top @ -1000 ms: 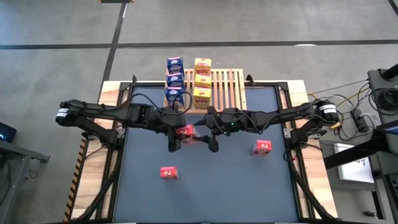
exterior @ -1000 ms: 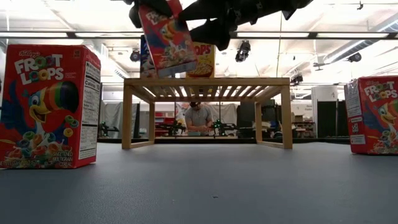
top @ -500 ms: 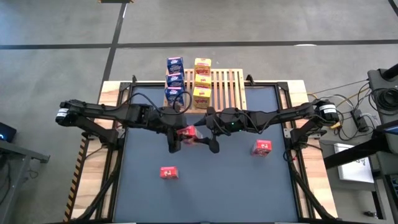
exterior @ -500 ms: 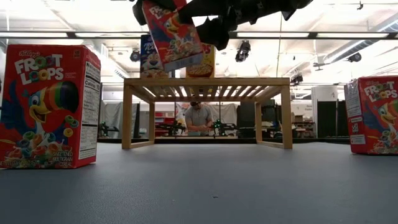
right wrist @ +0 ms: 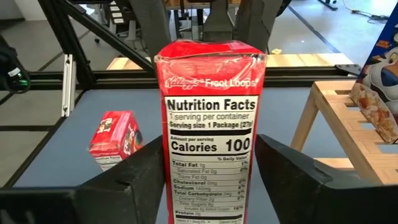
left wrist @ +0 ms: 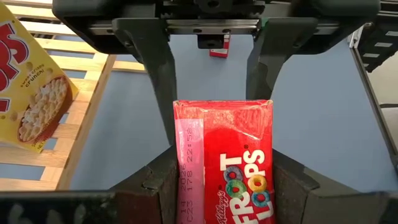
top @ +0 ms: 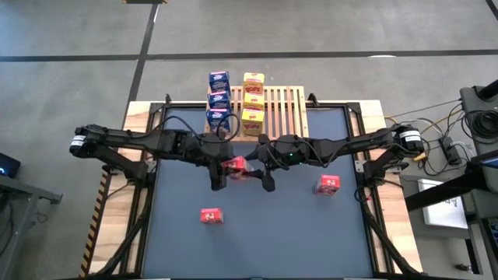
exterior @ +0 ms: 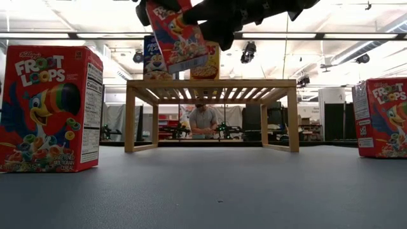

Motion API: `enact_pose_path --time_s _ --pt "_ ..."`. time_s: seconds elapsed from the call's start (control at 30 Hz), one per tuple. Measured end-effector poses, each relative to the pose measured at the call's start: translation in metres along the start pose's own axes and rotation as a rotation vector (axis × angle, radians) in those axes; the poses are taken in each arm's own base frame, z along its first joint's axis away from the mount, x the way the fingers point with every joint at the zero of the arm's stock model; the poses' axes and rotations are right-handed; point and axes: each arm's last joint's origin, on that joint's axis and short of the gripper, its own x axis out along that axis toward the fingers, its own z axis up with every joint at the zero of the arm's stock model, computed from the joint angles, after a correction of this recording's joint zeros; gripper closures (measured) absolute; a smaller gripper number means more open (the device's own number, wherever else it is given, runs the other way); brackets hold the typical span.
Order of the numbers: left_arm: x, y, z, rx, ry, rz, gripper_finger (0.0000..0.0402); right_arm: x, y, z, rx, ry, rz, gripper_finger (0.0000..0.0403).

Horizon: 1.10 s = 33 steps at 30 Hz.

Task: Stack cereal on shelf
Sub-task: Put the top red cereal box on the shelf

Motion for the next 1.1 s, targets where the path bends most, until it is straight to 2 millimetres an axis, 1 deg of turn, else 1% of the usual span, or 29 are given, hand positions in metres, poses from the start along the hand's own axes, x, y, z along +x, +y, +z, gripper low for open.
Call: enact_pose_path --time_s 0.17,0.27,0.43,0.63,0.73,0.9,1.0,1.1 --pt "0.0 0.0 0.0 -0.004 0.0 -0.003 0.0244 0.0 0.0 0.0 -0.002 0.0 0.001 0.0206" --pt "0.0 -0.001 0.0 -0.005 0.0 -0.004 0.0236 0.0 0.0 0.0 -0.003 0.0 0.002 0.0217" --pt "0.0 -0.001 0.0 0.0 -0.001 -0.005 0.0197 0.0 0.0 0.0 -0.012 0.0 0.0 0.0229" --pt "-0.003 0.0 0.0 0.001 -0.001 -0.006 0.0144 0.0 0.0 -0.001 -0.017 0.007 -0.003 0.0231" --pt "-0.013 0.001 -0.001 0.001 -0.003 -0.002 0.0126 -0.001 0.0 -0.001 -0.022 0.02 -0.003 0.0232" --pt "-0.042 0.006 -0.002 -0.005 -0.06 0.067 0.0115 -0.006 0.001 0.002 -0.039 0.017 -0.003 0.023" --pt "-0.057 0.008 -0.001 -0.012 -0.109 0.09 0.0114 -0.014 0.002 0.008 -0.066 0.006 -0.001 0.023" --pt "-0.061 0.009 -0.006 -0.014 -0.13 0.107 0.0114 -0.025 0.003 0.015 -0.087 -0.002 0.006 0.0233"
